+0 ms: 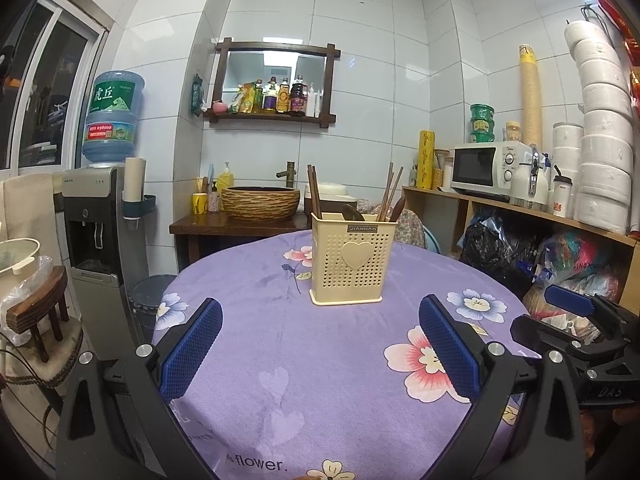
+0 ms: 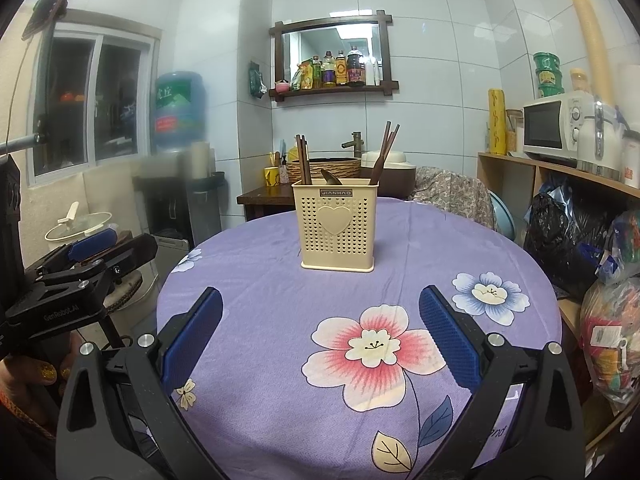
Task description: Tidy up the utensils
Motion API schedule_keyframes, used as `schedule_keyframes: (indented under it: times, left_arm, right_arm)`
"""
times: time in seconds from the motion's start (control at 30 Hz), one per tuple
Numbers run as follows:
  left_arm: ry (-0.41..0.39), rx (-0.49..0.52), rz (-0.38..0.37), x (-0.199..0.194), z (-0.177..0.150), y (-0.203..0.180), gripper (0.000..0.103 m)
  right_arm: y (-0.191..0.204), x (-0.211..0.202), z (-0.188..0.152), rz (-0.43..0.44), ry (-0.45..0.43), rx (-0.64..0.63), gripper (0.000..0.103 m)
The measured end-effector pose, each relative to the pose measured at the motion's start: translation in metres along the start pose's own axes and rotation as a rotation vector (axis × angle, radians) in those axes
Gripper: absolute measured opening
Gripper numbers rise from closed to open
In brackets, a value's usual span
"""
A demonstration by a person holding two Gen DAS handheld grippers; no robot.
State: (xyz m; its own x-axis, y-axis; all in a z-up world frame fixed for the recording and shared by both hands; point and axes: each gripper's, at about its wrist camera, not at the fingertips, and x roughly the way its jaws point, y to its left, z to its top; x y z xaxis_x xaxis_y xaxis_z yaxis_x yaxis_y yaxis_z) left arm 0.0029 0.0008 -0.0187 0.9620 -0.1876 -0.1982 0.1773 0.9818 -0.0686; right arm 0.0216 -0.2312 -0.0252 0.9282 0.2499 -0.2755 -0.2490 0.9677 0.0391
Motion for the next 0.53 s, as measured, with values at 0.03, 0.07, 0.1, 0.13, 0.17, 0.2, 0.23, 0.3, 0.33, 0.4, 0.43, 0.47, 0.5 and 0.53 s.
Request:
schedule_keyframes:
  times: [0.03, 0.07, 0.1, 0.13, 0.17, 0.2, 0.23, 0.3, 0.33, 0.4, 0.43, 0.47, 0.5, 0.53]
  left_arm:
    - [0.001, -0.001, -0.006, 0.0004, -0.0005, -0.0001, 0.098]
    - [-0.002, 0.001, -0.012, 0.0004, -0.0011, 0.0000, 0.098]
    - [-0.005, 0.005, -0.009, 0.0003, -0.0016, -0.0002, 0.098]
    - [-0.007, 0.008, -0.004, 0.0002, -0.0020, -0.0003, 0.098]
    - [-0.007, 0.009, -0.004, 0.0001, -0.0021, -0.0002, 0.098]
    - [-0.007, 0.007, -0.004, 0.0001, -0.0022, 0.0002, 0.098]
    - [-0.005, 0.003, -0.002, 0.0002, -0.0021, 0.0001, 0.098]
    - [0.003, 0.001, 0.006, 0.0016, -0.0012, 0.0003, 0.098]
    - [0.007, 0.000, 0.010, 0.0022, -0.0010, 0.0014, 0.098]
    - [0.011, 0.002, 0.010, 0.0032, 0.0008, 0.0018, 0.098]
    - [0.012, 0.003, 0.016, 0.0037, 0.0013, 0.0018, 0.098]
    - [0.013, 0.002, 0.018, 0.0041, 0.0016, 0.0022, 0.098]
    - [0.015, 0.000, 0.019, 0.0049, 0.0021, 0.0022, 0.098]
    - [0.018, 0.000, 0.019, 0.0054, 0.0020, 0.0030, 0.098]
  right_arm:
    - [0.0003, 0.0001, -0.0005, 0.000, 0.001, 0.002, 0.097]
    - [0.0001, 0.0008, -0.0007, 0.000, 0.002, 0.003, 0.097]
    - [0.0002, 0.0012, -0.0006, 0.000, 0.004, 0.005, 0.097]
    - [0.0002, 0.0013, -0.0012, 0.000, 0.006, 0.007, 0.097]
    - [-0.0006, 0.0014, -0.0014, 0.001, 0.007, 0.008, 0.097]
    - [-0.0009, 0.0016, -0.0017, 0.000, 0.008, 0.011, 0.097]
    - [-0.0013, 0.0020, -0.0013, -0.001, 0.008, 0.014, 0.097]
    - [-0.0024, 0.0022, -0.0012, 0.000, 0.009, 0.018, 0.097]
    - [-0.0028, 0.0021, -0.0012, 0.000, 0.009, 0.019, 0.097]
    - [-0.0037, 0.0021, -0.0007, 0.001, 0.009, 0.022, 0.097]
    - [-0.0040, 0.0020, -0.0009, 0.001, 0.010, 0.023, 0.097]
    - [-0.0043, 0.0022, -0.0007, 0.002, 0.011, 0.025, 0.097]
    - [-0.0044, 0.0026, -0.0012, 0.003, 0.014, 0.026, 0.097]
    - [-0.0044, 0.0030, -0.0014, 0.003, 0.016, 0.027, 0.097]
